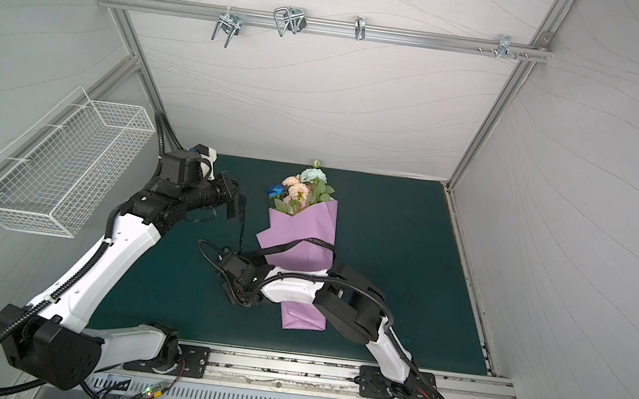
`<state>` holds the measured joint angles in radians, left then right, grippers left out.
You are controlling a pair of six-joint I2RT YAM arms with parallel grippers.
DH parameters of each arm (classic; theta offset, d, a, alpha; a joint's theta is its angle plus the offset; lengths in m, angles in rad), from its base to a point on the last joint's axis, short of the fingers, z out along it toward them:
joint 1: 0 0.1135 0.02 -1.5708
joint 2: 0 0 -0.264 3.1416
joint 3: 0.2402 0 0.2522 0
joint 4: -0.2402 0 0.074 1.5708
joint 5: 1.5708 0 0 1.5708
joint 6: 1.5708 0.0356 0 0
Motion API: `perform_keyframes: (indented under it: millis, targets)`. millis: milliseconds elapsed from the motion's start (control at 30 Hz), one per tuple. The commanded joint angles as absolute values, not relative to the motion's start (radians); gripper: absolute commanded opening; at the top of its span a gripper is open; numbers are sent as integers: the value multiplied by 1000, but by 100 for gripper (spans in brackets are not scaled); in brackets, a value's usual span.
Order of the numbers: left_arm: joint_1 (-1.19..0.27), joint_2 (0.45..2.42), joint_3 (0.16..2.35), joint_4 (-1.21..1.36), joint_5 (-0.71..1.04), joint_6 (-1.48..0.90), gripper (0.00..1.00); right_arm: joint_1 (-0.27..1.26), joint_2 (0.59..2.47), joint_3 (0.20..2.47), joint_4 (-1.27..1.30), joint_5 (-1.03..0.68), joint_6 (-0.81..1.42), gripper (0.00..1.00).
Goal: Tie the bouquet of fake flowers
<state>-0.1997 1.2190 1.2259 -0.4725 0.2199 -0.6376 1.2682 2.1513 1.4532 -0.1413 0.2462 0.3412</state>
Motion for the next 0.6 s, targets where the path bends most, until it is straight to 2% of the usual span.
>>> perform_keyframes:
  millis: [0,67,200,233,333,567]
  targets:
    - [-195,1201,1238,-456,215,-646,0,1251,2198,1497,-146,232,340,47]
    - [-193,1196,1239,-458,214,-646,0,1243,2211,1498,-156,225,356,38]
    - [-190,1185,1235,-469,196,-642,0,1229,2202,1478,-168,225,374,5]
    - [-188,1183,1233,-469,192,-642,0,1227,2190,1473,-176,233,377,0]
    - [-186,1174,1227,-475,176,-643,0,1225,2112,1436,-206,247,379,0]
    - [-181,1143,1199,-513,169,-638,0,1226,1797,1263,-292,282,416,0]
